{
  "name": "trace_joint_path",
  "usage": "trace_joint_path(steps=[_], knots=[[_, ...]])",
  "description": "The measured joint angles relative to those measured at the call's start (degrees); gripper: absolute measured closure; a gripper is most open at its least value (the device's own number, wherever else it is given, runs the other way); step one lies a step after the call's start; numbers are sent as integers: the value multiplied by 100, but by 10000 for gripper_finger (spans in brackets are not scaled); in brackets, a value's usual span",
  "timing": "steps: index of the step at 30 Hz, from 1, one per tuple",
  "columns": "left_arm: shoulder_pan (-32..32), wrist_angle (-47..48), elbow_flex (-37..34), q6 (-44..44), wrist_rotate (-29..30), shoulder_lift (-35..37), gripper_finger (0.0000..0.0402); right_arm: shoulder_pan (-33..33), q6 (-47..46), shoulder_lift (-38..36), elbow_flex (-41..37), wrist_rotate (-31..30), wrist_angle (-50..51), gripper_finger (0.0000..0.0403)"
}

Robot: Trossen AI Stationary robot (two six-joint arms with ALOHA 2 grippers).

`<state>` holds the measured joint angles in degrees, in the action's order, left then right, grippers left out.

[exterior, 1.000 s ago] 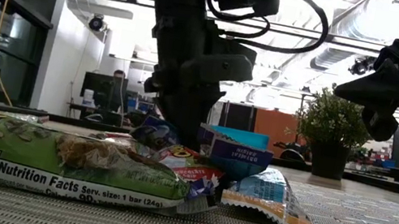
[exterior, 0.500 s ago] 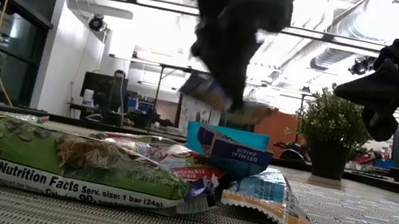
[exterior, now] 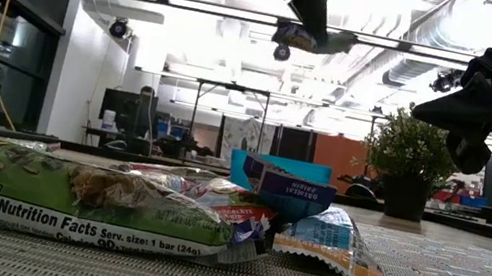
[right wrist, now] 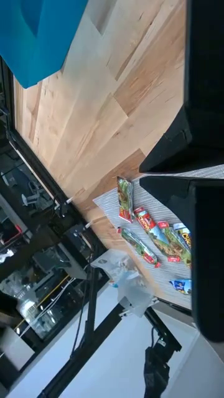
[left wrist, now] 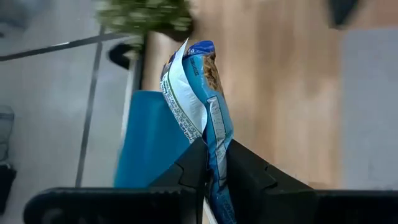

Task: Pick and place Granola Bars by type
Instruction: Put the blue granola bar into the blue bin

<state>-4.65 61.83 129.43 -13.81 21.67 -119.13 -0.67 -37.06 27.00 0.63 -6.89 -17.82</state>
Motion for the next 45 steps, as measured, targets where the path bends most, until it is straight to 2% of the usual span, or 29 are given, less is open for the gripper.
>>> trace_joint_path(steps=[6,15,18,21,26,32,36,45], knots=[[-1025,-149,33,-726,-680,-6,353,-2,0,0,-1,2,0,402],[-2238,-243,21,-2279,-1732,-579,353,1,0,0,2,1,0,402],[-2475,-42,19,-3099,-1989,-811,353,0,0,-1,0,0,0,402],[-2544,-28,19,-3889,-1972,-1018,353,1,0,0,0,0,0,402],[-2504,-190,19,-4614,-1978,-1293,353,0,0,-2,0,2,0,402],[-2276,-540,19,-4594,-2211,-1495,353,1,0,0,0,1,0,402],[-2097,-802,21,-4556,-2109,-1548,353,0,0,-2,2,-1,0,402],[-2052,-919,19,-3688,-1896,-1572,353,0,1,0,1,-1,0,402]])
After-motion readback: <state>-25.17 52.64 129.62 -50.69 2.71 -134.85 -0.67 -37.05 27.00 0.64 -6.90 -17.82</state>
